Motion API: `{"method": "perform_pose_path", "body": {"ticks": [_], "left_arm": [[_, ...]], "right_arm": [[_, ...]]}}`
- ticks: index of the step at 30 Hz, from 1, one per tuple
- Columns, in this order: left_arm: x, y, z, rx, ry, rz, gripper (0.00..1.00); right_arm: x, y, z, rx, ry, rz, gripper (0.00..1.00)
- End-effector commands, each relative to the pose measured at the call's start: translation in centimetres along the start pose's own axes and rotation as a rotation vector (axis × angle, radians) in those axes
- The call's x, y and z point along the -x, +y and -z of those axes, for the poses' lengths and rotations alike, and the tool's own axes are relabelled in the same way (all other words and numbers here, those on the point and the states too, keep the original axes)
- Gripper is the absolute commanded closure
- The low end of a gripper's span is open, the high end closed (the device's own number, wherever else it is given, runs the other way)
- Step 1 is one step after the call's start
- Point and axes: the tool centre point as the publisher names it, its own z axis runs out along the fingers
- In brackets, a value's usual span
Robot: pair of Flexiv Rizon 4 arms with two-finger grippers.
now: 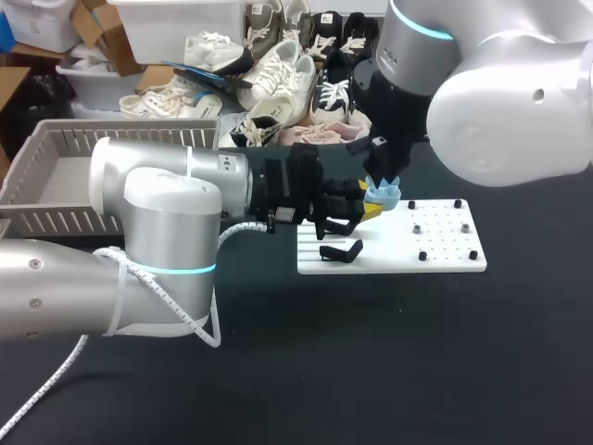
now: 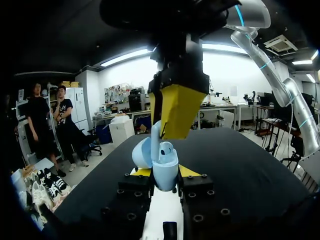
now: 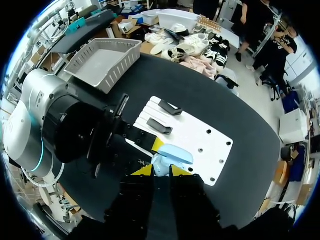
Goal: Pick up each earbud case from the left stands, insert the matching earbuds, close the lid, and place the case in the box.
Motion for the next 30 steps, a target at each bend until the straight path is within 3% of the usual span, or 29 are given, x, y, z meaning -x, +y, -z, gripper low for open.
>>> {"method": "perform_pose_path", "body": {"ticks": [1, 30], "left_arm": [[-0.05, -0.08, 0.02, 0.003, -0.002, -0.001, 1.00], [-0.05, -0.08, 0.02, 0.003, -0.002, -0.001, 1.00]], "right_arm": [[-0.27, -0.12, 0.03, 0.002, -0.001, -0.001, 1.00], [-1.17, 0.17, -0.27, 0.002, 0.012, -0.011, 1.00]]}}
